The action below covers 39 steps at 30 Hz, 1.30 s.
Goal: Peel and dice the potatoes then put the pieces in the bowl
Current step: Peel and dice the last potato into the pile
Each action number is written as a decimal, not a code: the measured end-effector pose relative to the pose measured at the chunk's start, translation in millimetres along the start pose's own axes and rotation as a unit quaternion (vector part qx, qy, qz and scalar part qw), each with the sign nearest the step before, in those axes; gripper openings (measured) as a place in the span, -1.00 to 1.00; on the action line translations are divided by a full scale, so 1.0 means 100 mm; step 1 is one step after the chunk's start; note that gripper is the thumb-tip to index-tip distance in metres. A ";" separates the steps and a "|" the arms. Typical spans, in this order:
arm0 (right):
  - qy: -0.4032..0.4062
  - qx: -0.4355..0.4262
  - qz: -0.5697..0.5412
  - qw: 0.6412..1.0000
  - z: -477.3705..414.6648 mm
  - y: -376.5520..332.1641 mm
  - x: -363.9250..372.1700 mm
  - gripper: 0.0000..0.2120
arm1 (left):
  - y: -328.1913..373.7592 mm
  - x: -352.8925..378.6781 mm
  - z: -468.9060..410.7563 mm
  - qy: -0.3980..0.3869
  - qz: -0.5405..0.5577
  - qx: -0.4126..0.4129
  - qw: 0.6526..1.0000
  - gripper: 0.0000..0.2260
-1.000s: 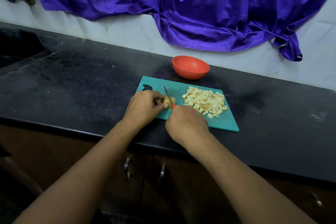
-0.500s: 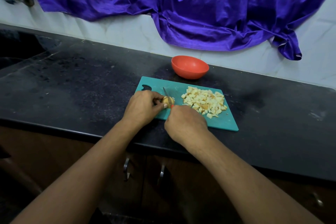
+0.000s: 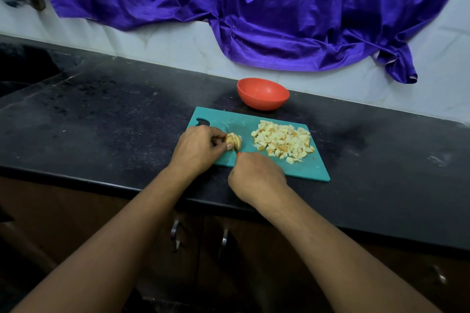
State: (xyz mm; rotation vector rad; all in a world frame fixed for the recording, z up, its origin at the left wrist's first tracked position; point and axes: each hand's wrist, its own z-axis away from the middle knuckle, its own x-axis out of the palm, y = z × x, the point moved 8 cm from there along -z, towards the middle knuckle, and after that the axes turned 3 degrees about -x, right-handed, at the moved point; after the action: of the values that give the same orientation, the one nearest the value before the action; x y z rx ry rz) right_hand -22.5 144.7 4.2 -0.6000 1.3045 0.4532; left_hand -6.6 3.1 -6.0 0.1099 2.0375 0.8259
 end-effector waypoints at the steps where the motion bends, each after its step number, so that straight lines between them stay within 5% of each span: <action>1: 0.000 0.000 0.000 1.000 0.00 0.00 0.00 -0.73 | 0.00 0.00 0.00 0.000 -0.001 -0.001 1.000 -0.77; 18: -0.006 0.013 -0.110 0.994 0.08 0.19 0.01 -0.74 | 0.00 -0.02 0.03 -0.003 0.019 -0.002 1.000 -0.78; 39: 0.023 0.022 -0.051 0.998 0.01 -0.02 -0.19 -0.74 | -0.13 -0.02 0.01 -0.004 0.097 -0.030 0.995 -0.71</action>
State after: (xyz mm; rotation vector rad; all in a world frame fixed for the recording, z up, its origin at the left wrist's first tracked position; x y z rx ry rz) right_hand -24.9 144.4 23.5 -0.6403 1.3171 0.3283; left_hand -1.4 -7.0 -13.3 0.2798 2.0155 1.0031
